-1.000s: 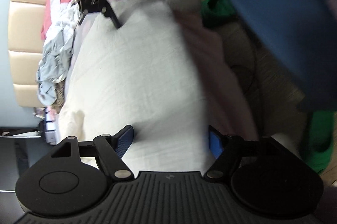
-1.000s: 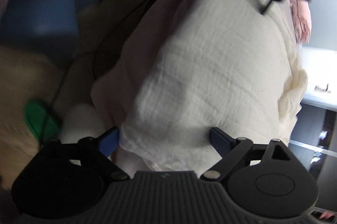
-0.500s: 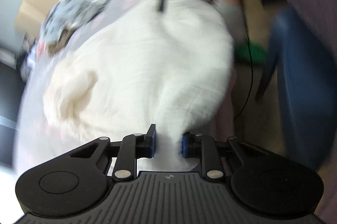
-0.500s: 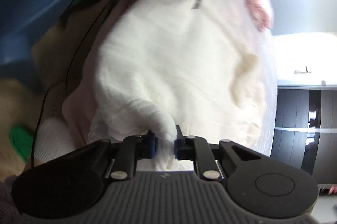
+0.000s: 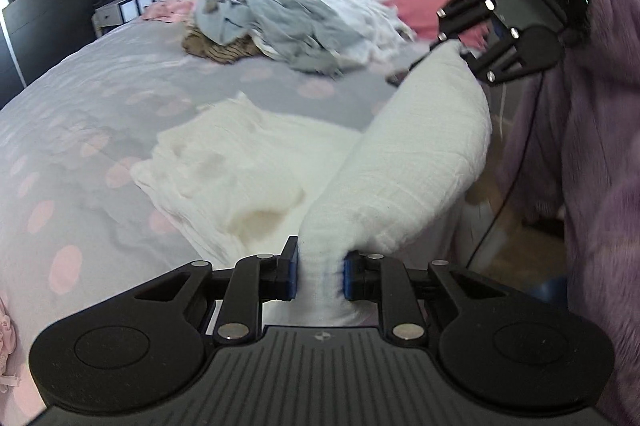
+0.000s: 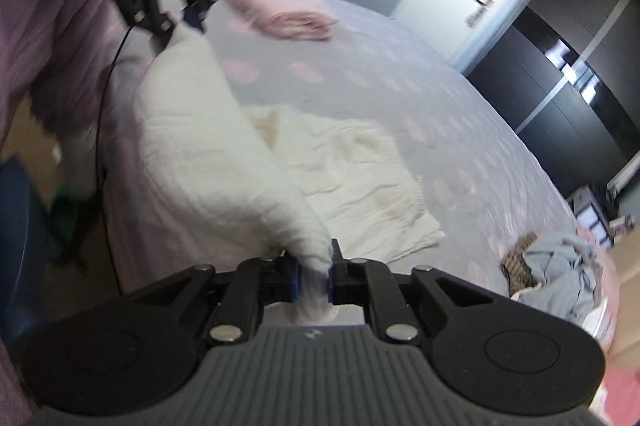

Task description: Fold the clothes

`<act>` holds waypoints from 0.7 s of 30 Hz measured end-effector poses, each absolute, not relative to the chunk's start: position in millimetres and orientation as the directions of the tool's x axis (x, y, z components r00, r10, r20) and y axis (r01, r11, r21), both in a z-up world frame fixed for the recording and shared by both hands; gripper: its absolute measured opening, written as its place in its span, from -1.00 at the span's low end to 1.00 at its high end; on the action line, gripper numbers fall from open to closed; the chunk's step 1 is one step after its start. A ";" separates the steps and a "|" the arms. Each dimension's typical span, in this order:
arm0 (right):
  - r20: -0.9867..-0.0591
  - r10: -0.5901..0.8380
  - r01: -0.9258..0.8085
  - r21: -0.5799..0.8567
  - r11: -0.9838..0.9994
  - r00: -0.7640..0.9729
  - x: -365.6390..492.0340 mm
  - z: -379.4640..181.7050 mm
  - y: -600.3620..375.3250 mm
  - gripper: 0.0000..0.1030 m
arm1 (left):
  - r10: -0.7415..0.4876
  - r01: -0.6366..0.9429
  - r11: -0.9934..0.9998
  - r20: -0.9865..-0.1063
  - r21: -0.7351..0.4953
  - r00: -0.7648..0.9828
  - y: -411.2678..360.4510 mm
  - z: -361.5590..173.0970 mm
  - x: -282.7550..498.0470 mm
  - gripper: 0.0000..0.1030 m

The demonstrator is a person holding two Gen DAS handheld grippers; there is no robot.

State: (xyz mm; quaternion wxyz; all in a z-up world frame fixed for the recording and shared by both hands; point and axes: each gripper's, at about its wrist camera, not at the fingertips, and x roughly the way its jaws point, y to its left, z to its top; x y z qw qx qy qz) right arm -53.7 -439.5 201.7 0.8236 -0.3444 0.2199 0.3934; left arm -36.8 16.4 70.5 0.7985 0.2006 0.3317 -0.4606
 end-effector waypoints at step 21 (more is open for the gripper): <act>-0.717 0.471 -0.514 0.182 0.838 0.514 194.4 147.7 -439.7 -0.73 | -0.604 0.546 0.745 -0.735 -0.382 0.310 5.1 24.8 200.5 -0.62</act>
